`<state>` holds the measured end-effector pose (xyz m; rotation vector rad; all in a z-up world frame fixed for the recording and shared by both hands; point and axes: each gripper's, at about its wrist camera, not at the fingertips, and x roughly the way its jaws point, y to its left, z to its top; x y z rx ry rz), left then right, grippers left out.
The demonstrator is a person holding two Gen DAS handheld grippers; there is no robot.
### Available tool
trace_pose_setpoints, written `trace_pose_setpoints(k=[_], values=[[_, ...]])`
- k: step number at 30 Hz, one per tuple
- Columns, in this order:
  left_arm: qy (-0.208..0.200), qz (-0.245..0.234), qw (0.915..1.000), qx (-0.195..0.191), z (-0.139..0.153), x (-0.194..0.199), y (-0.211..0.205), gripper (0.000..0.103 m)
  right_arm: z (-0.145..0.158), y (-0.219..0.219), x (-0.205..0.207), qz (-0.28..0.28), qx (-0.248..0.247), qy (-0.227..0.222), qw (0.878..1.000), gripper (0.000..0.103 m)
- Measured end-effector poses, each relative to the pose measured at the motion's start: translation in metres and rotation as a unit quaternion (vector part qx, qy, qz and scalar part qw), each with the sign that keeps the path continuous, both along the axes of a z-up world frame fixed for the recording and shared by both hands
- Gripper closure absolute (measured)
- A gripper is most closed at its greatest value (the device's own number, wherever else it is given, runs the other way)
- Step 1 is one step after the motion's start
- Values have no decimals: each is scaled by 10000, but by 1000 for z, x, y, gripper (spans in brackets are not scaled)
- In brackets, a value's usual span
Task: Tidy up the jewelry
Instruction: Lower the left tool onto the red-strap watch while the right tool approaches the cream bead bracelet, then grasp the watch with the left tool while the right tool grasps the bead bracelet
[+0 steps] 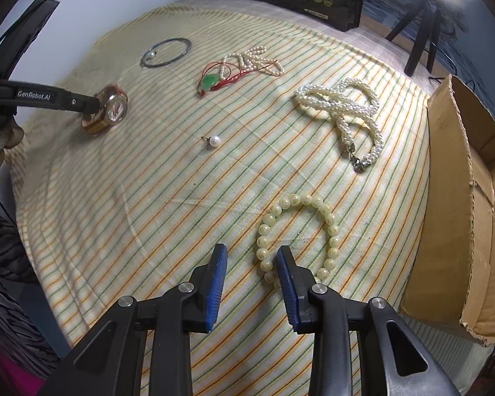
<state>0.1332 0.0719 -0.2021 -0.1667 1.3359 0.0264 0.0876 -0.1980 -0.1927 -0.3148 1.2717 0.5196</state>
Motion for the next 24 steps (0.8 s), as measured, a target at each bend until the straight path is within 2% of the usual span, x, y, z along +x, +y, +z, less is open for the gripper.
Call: trace_pose_setpoints(k=[6, 9, 12, 14, 16, 24], values=[[139, 40, 9999, 11, -11, 2, 2, 78, -6, 3, 5, 86, -98, 39, 9999, 73], [138, 13, 9999, 60, -13, 2, 1, 79, -9, 8, 11, 135, -226, -37, 9996, 77], [104, 1, 9999, 90, -13, 1, 3, 90, -9, 14, 12, 200, -299, -89, 9993, 88], [107, 42, 9999, 52, -14, 3, 2, 93, -9, 14, 13, 139, -263, -87, 9995, 96], [99, 47, 9999, 64, -14, 3, 2, 97, -8, 10, 16, 49, -146, -34, 9999, 97], [-112, -31, 9998, 140, -1, 1, -2, 97, 1, -12, 25, -271, 267, 2, 9993, 98]])
